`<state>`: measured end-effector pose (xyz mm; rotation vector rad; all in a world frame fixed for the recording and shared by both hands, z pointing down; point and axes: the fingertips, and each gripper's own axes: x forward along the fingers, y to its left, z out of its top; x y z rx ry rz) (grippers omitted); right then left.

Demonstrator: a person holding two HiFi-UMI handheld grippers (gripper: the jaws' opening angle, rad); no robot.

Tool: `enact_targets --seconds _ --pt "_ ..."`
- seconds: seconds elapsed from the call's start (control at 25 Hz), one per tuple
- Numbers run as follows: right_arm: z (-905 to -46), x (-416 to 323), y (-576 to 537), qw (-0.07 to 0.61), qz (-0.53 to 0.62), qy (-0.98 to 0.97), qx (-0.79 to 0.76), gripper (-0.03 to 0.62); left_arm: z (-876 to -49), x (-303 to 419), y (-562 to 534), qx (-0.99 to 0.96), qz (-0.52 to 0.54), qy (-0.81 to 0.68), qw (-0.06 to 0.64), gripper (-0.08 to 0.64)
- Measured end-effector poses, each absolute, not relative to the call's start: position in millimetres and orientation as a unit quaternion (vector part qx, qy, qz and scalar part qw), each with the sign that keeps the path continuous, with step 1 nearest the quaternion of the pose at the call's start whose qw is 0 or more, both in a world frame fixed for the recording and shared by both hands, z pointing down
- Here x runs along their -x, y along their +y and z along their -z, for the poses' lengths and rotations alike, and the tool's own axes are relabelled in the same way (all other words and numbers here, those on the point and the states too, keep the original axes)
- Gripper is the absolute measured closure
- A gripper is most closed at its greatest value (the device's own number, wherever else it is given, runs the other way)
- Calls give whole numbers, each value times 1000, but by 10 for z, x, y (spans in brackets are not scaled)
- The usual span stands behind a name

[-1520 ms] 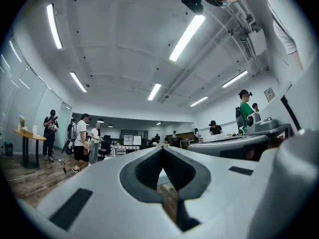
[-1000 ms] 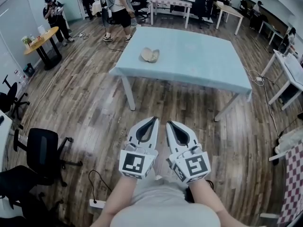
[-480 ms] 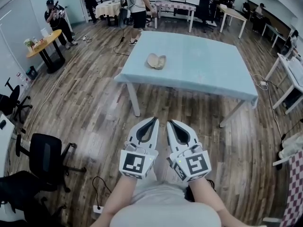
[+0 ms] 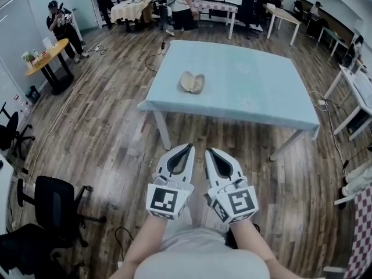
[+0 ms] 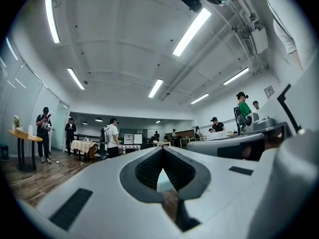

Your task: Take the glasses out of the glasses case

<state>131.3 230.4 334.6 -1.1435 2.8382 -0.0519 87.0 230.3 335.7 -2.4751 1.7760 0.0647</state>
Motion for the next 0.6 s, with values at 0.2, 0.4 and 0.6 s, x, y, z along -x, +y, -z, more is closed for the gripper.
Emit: enact_targets --seconds 0.2,0.4,0.6 --pt "-3381 -1134 2006 28 18 926 376 584 -3402 -689 1990 813 -26 581 38 554" --pt "-3392 -967 1697 18 11 925 379 584 -3437 -514 1697 813 -34 581 28 554" --pt "-3463 -807 1429 9 16 925 380 584 -3518 -340 1426 813 -36 581 15 554"
